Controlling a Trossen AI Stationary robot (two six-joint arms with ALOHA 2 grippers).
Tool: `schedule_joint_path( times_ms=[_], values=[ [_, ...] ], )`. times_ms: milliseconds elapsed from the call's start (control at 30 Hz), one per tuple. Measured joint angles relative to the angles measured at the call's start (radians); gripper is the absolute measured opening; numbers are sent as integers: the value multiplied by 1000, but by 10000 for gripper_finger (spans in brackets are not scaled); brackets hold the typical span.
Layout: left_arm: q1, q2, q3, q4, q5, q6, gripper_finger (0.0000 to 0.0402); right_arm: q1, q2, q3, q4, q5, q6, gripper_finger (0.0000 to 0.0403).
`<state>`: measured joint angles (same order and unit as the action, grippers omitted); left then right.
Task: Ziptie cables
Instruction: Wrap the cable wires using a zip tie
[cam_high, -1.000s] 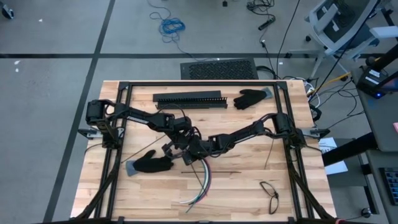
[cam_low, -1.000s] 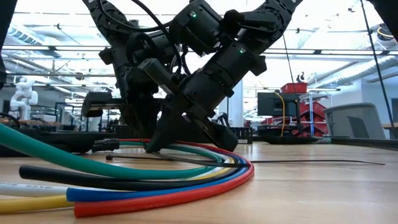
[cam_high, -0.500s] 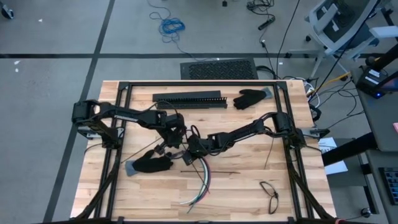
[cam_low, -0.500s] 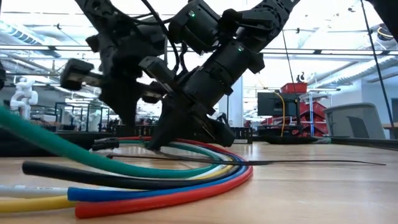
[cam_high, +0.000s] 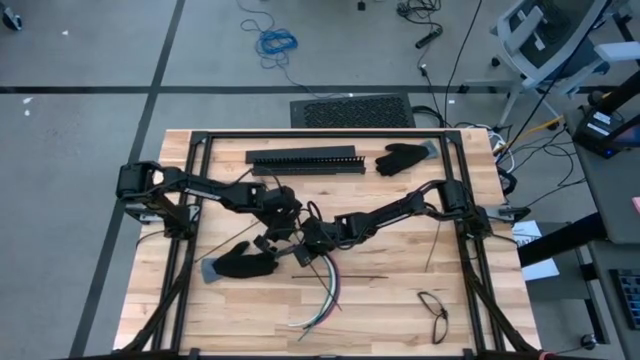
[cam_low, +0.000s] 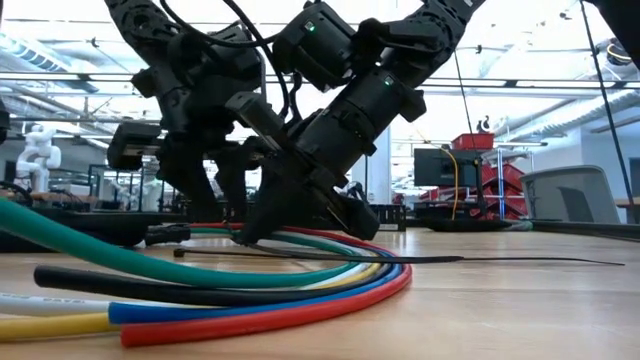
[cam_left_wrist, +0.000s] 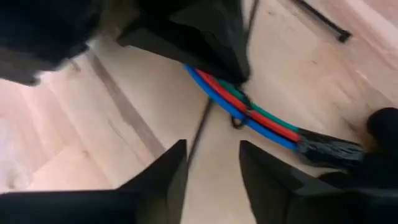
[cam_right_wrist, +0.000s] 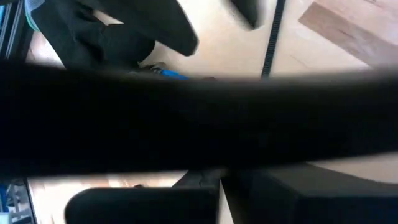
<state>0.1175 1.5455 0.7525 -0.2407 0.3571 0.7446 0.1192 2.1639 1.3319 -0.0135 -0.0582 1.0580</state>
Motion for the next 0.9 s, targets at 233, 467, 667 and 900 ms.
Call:
schedule_joint_path(
  times_ms=[233,467,667,900],
  values=[
    [-23,0,-13,24,-4,34,199,-15,1,-2,25,-13,-4,0],
    [-61,20,-51,141,-91,51,201,-41,2,-2,45,-62,-19,0],
    [-62,84,-51,214,-128,51,201,-48,2,-2,70,-81,-4,0],
    [-65,90,-50,211,-126,49,201,-50,3,-3,106,-81,13,0]
  ],
)
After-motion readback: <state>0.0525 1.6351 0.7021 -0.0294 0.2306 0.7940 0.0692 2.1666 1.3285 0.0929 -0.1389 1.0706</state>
